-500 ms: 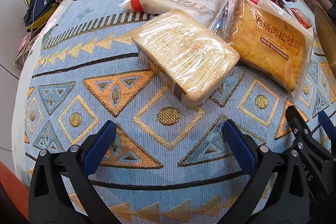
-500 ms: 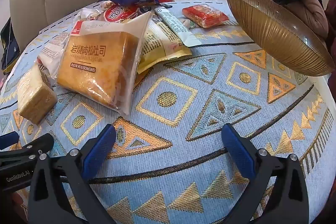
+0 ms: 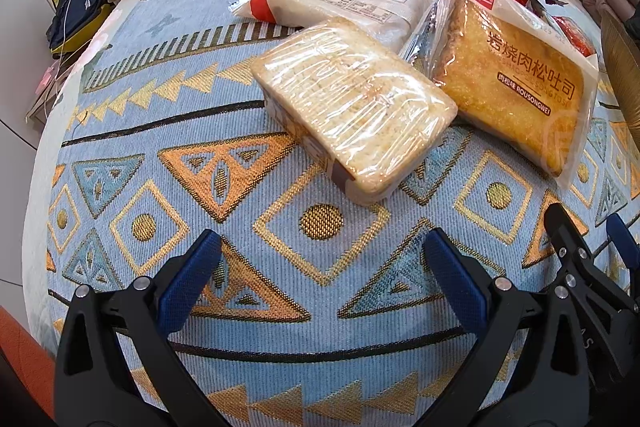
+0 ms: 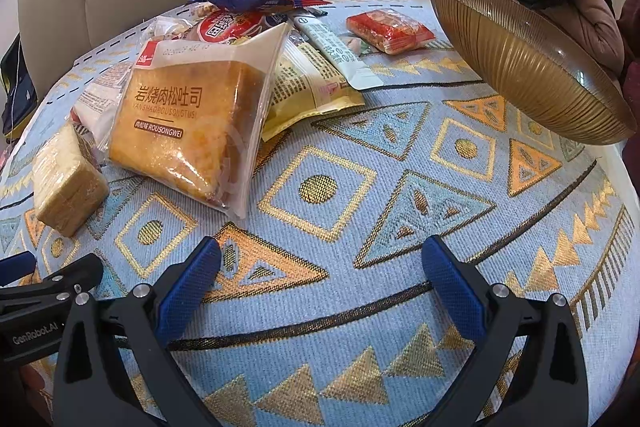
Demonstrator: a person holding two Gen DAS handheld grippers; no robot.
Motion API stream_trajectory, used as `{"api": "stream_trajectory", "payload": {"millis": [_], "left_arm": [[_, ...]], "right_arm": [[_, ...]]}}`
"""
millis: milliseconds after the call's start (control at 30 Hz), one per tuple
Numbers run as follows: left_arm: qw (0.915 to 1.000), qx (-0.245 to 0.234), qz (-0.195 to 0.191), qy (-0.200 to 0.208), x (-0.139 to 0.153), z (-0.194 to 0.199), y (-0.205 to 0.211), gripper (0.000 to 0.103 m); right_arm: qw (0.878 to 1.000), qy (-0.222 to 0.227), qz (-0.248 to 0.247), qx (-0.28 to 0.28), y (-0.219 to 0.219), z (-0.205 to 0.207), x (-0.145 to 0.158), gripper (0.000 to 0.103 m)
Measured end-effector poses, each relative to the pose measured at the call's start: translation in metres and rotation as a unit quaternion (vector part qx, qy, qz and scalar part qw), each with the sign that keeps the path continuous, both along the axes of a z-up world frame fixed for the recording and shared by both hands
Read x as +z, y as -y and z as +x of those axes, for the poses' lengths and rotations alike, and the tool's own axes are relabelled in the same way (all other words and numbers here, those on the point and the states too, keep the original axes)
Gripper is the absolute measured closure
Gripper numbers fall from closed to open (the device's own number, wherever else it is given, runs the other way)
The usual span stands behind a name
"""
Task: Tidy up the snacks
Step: 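Move both tools toward the snack pile on the table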
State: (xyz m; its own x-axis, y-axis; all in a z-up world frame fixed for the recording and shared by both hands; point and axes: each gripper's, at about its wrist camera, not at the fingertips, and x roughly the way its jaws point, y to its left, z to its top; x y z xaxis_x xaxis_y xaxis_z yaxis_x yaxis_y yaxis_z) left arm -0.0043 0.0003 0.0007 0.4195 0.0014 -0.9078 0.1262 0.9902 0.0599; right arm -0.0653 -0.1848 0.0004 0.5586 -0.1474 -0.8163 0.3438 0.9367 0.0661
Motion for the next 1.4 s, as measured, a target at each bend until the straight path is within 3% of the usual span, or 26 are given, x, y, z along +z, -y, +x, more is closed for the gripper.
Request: {"api": "stream_trajectory", "payload": {"millis": [67,167,233,300,433,500,567,700,800,833,933,1033,1233,1400], "left_arm": [[1.0,-0.002,-0.001,-0.005,0.0,0.0,0.0,0.003],[0.9999,-0.01,-0.004,-0.013,-0.001,0.004,-0.001,0.003],[0.9997,-0.015,-0.004,-0.02,-0.001,0.006,-0.002,0.003],[0.9994,-0.017,-0.006,-0.028,-0.001,0.007,-0.003,0.003],[0.9987,-0.02,-0.015,-0.045,0.002,0.01,-0.007,0.003],[0.9981,-0.01,-0.026,-0.055,0.007,0.011,-0.014,0.003],[0.9984,-0.008,-0.041,-0.038,0.023,0.013,-0.024,0.003],[0.9982,-0.026,-0.044,0.033,0.063,0.005,-0.038,0.003],[0.9954,-0.04,-0.036,0.079,0.085,-0.012,-0.043,0.003],[0.9941,-0.047,-0.023,0.095,0.09,-0.02,-0.041,0.003],[0.988,-0.047,-0.045,0.14,0.098,-0.046,-0.048,0.003],[0.9906,-0.034,-0.031,0.129,0.094,-0.052,-0.052,0.003],[0.991,0.021,-0.071,0.111,0.101,-0.048,-0.08,0.003],[0.9918,0.015,-0.06,0.112,0.1,-0.052,-0.076,0.003]], "right_arm": [[0.999,-0.029,0.04,0.004,0.006,-0.002,0.002,0.005],[0.997,-0.038,0.071,-0.007,0.014,0.0,0.0,0.005],[0.997,-0.054,0.047,-0.003,0.008,0.004,0.001,0.005],[0.997,-0.074,-0.014,0.024,-0.005,0.014,0.003,0.005],[0.991,-0.126,0.009,0.043,-0.005,0.021,0.015,0.005],[0.991,-0.124,0.009,0.044,-0.004,0.015,0.035,0.005],[0.993,-0.103,-0.002,0.051,-0.008,0.01,0.058,0.005],[0.997,-0.043,-0.007,0.065,-0.016,-0.009,0.107,0.005],[0.997,0.016,0.013,0.072,-0.024,-0.043,0.121,0.005],[0.997,0.022,0.005,0.074,-0.031,-0.045,0.124,0.005],[0.996,0.026,-0.031,0.081,-0.044,-0.063,0.126,0.005],[0.994,0.022,-0.057,0.087,-0.052,-0.074,0.123,0.005],[0.993,0.053,-0.059,0.084,-0.049,-0.09,0.133,0.005],[0.995,0.036,-0.043,0.077,-0.038,-0.086,0.116,0.005]]}}
